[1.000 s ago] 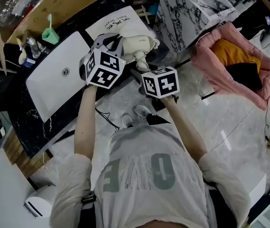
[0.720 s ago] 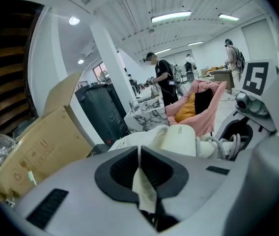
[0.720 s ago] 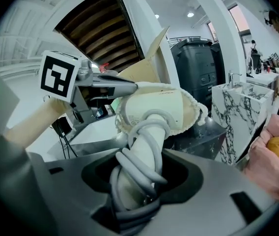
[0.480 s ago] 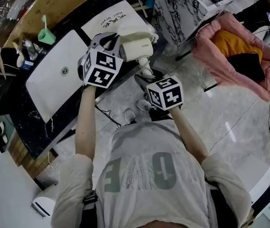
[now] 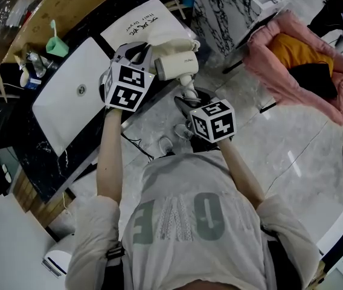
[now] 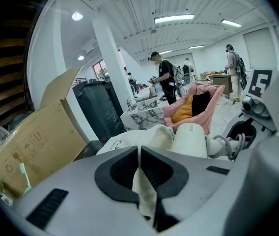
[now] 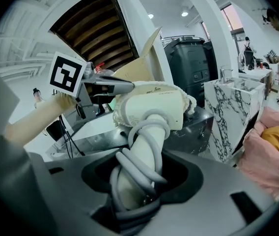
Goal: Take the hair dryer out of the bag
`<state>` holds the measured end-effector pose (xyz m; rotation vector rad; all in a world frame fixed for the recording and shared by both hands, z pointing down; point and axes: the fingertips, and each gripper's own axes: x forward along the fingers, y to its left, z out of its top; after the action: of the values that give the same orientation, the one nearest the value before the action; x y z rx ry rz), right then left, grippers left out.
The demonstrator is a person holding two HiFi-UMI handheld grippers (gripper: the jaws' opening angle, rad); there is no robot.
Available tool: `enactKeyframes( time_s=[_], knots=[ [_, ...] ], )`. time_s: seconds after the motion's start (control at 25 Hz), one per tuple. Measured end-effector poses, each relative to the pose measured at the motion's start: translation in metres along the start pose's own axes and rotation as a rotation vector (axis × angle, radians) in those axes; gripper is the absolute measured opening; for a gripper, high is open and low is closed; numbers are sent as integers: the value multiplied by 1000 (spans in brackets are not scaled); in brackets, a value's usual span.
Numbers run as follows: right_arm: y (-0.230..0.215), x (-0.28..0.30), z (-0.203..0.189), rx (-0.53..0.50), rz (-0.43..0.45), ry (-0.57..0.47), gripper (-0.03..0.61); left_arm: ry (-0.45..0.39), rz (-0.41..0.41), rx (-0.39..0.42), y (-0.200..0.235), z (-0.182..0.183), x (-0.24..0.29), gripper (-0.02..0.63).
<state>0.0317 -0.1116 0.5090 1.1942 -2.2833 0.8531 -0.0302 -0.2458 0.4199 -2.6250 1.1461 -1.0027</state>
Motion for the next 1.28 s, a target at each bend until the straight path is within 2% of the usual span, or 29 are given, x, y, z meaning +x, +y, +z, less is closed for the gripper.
enactKeyframes(
  time_s=[0.28,0.6,0.84,1.0,1.16,1.28],
  knots=[
    [2,-17,31,-13,-3,-88,235,-10,-8,-28,-3,0,1,43],
    [6,-36,107,-77,-6,-242,234,-127,5,-104,11,28,-25,43],
    [22,-59,171,-124,7,-410,235,-319,165,-215,49,71,-81,43],
    [38,-81,206,-163,22,-566,235,-470,321,-272,72,96,-136,43],
    [56,-100,225,-240,34,-709,235,-579,464,-299,78,102,-182,43],
    [69,-106,230,-289,54,-756,235,-606,525,-337,76,94,-204,43]
  ],
)
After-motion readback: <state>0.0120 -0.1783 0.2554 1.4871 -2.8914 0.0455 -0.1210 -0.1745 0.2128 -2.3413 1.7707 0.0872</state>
